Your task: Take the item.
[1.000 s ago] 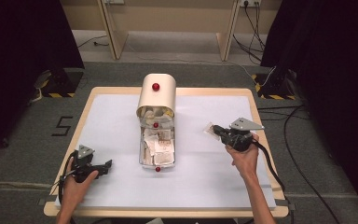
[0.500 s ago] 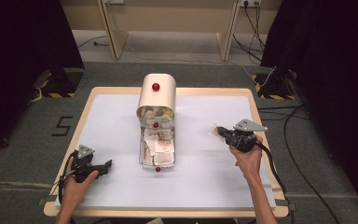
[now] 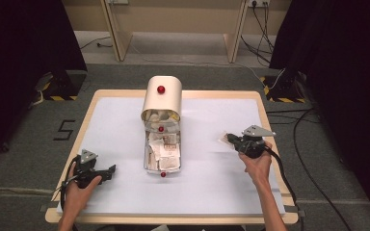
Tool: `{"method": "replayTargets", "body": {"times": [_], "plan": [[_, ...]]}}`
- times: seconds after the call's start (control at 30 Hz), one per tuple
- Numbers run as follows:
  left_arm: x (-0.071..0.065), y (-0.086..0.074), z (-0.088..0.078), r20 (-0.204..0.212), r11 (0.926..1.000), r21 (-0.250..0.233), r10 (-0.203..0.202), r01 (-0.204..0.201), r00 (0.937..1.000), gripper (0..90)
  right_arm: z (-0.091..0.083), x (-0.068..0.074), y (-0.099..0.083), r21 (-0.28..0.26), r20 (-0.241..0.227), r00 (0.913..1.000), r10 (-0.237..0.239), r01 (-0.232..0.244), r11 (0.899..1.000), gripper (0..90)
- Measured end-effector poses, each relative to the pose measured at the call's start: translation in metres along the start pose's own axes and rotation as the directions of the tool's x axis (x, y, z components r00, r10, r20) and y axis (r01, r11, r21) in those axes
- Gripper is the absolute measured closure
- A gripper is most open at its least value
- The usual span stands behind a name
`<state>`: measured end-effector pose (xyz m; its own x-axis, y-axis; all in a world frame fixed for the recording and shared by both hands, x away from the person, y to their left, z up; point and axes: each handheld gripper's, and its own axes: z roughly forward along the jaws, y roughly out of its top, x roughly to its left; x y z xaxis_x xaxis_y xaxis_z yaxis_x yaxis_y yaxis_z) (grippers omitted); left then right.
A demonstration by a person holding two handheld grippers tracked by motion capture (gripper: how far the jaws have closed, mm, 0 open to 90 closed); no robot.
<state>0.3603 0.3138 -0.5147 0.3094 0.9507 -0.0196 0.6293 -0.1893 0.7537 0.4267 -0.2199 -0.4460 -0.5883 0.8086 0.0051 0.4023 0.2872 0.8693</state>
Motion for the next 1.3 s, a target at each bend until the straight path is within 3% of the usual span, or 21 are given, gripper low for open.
{"method": "replayTargets", "body": {"times": [0.3,0.83,1.07,1.3], "plan": [[0.0,0.0,0.0,0.0,1.0,0.0,0.0,0.0,1.0,11.4,0.005,-0.004,-0.007,0.025,0.006,0.9999,0.011,-0.011,1.0,87.2],[0.0,0.0,0.0,0.0,1.0,0.0,0.0,0.0,1.0,11.4,0.014,0.0,-0.012,0.07,0.019,0.9995,-0.024,0.023,0.997,86.7],[0.0,0.0,0.0,0.0,1.0,0.0,0.0,0.0,1.0,11.4,0.016,-0.003,-0.017,0.083,0.021,0.9997,-0.013,0.011,0.996,85.5],[0.0,0.0,0.0,0.0,1.0,-0.001,0.0,0.0,1.0,11.4,0.015,-0.005,-0.017,0.078,0.02,0.9998,0.008,-0.01,0.997,78.5]]}}
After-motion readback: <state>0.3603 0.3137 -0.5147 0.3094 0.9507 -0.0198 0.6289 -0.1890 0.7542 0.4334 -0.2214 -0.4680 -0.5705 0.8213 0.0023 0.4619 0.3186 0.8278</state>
